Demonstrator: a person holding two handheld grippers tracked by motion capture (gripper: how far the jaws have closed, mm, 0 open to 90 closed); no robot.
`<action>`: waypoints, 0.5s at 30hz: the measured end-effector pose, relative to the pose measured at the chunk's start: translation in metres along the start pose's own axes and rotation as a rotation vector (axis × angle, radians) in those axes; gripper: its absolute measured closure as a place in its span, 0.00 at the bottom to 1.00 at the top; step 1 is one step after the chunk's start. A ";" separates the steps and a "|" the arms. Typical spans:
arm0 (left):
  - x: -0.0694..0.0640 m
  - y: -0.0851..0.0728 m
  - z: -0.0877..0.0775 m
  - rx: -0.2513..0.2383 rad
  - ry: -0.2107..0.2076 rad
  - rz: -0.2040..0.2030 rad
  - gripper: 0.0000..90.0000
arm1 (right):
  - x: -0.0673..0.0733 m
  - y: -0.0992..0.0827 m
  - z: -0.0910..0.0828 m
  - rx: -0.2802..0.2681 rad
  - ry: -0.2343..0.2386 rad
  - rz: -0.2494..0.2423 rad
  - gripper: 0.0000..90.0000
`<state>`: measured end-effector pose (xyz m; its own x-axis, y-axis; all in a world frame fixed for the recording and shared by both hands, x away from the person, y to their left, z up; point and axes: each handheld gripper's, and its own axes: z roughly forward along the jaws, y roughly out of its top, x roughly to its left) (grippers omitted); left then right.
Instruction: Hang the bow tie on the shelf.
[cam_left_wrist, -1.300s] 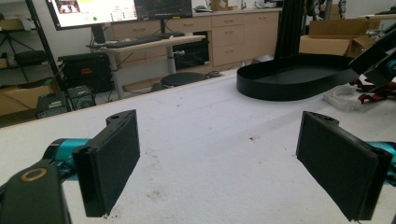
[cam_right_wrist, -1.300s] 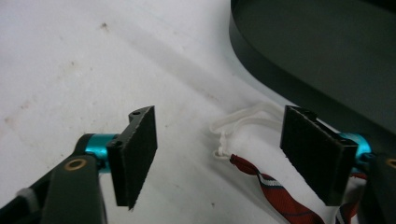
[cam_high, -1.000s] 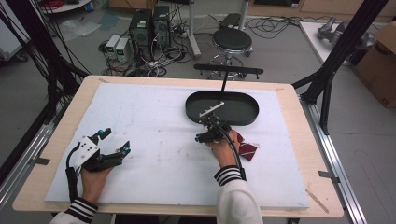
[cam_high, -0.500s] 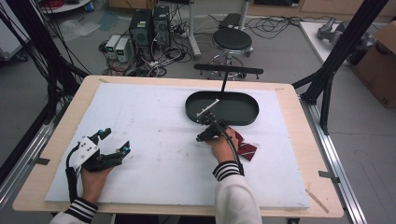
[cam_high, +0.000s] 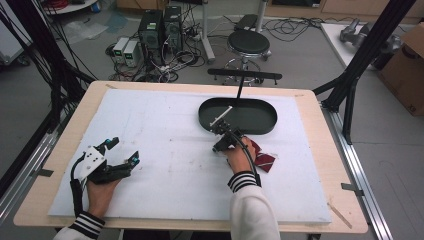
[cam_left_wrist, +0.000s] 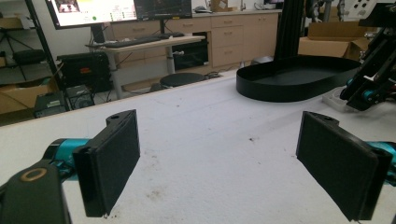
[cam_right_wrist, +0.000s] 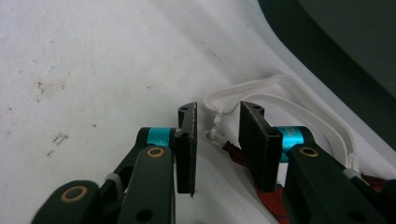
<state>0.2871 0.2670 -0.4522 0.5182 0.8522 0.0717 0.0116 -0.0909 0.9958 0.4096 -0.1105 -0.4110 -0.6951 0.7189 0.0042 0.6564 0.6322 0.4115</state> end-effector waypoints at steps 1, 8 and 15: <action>0.000 0.000 0.000 0.000 0.000 0.001 0.15 | -0.001 0.000 0.001 0.009 0.001 -0.010 0.76; 0.000 0.000 0.000 0.000 0.000 0.000 0.15 | -0.005 0.000 0.005 0.003 0.017 0.009 0.78; 0.000 0.000 0.000 0.000 -0.001 0.000 0.15 | -0.008 0.001 0.006 -0.003 0.030 0.046 0.94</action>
<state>0.2871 0.2672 -0.4522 0.5187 0.8519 0.0720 0.0117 -0.0913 0.9958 0.4174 -0.1141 -0.4158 -0.6727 0.7382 0.0506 0.6872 0.5979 0.4127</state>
